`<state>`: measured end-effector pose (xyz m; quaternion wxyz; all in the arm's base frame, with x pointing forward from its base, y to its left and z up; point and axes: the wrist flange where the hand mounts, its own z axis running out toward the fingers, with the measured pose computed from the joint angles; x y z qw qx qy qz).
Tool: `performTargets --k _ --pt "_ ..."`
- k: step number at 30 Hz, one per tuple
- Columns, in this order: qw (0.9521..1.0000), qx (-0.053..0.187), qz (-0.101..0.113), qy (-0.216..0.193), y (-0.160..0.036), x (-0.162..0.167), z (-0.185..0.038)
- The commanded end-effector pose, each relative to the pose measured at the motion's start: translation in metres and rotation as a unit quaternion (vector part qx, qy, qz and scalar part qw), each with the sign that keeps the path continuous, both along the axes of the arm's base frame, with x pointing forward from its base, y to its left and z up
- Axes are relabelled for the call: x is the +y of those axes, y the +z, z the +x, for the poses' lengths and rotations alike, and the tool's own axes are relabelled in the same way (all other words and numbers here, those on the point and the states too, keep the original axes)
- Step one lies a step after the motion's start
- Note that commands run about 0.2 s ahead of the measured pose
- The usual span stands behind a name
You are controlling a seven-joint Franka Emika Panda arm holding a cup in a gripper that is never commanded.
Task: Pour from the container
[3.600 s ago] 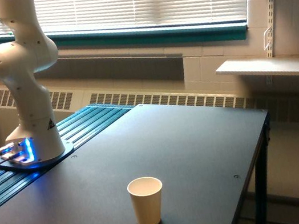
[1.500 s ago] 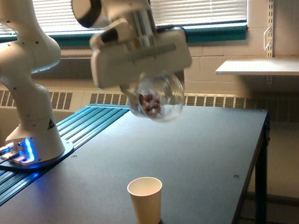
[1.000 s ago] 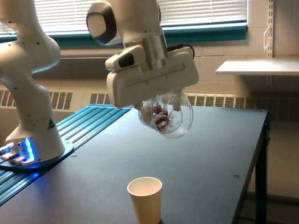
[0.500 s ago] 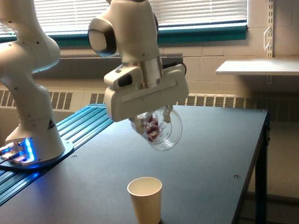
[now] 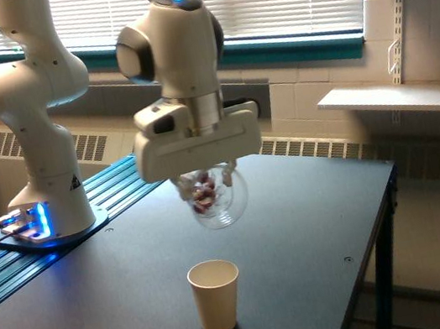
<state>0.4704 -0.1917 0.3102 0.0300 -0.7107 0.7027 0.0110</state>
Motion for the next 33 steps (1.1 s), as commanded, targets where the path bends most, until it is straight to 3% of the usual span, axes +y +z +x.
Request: performTargets --k 1,9,13,17,21,33 --pt "0.9992 0.007 0.001 -0.038 0.01 -0.026 -0.014" --pt "0.997 0.039 0.036 -0.057 -0.009 -0.03 -0.017" --pt "0.997 0.058 0.033 -0.039 -0.02 -0.025 -0.01" --pt "0.997 0.059 0.034 -0.038 -0.023 -0.026 -0.005" --pt "0.9948 0.077 0.053 -0.04 -0.034 -0.02 -0.003" --pt "0.9929 0.092 0.067 -0.033 -0.043 -0.011 0.001"
